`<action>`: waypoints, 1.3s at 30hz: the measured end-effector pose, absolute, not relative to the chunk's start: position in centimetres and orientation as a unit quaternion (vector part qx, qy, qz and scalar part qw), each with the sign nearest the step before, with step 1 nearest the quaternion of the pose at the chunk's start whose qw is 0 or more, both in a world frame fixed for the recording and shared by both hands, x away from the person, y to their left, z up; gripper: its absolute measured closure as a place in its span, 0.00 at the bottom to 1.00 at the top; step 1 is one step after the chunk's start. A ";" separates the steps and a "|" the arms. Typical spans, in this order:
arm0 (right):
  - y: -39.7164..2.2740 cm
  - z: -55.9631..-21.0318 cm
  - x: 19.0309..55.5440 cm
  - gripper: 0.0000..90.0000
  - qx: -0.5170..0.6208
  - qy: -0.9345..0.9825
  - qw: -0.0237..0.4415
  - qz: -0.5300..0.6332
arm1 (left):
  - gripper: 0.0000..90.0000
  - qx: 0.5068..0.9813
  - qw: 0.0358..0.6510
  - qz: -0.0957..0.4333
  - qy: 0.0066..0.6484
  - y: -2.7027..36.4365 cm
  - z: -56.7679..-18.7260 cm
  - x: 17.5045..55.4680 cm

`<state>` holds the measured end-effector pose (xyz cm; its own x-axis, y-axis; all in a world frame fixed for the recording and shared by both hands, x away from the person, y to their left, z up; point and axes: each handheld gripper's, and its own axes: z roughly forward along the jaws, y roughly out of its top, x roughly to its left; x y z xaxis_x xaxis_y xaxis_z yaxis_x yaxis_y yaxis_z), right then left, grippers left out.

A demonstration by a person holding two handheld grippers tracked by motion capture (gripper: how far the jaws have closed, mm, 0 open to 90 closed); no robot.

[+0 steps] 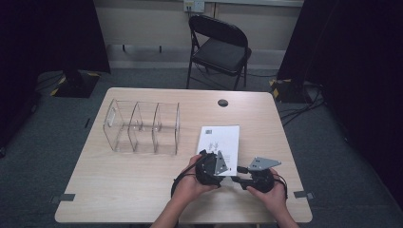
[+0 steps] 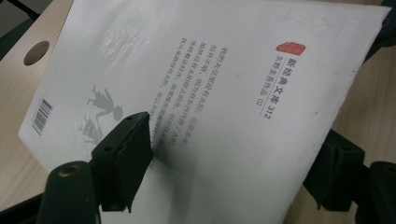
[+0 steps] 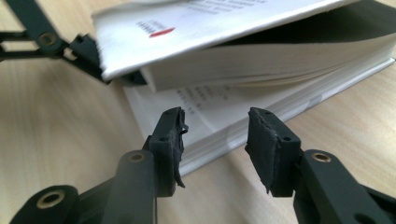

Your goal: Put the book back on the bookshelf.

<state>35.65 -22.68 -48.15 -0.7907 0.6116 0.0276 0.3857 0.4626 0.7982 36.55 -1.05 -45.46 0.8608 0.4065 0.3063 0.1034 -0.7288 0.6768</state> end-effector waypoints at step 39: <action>-24.0 -48.4 34.8 0.42 0.301 0.849 0.121 0.418 | 0.17 0.916 0.306 0.240 0.103 -2.4 -45.9 37.5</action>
<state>34.82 -23.96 -48.45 -0.7899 0.6115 0.0464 0.4092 0.4693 0.7825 37.48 -2.40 -45.89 0.8631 0.3361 0.3769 0.0423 -0.7919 0.6092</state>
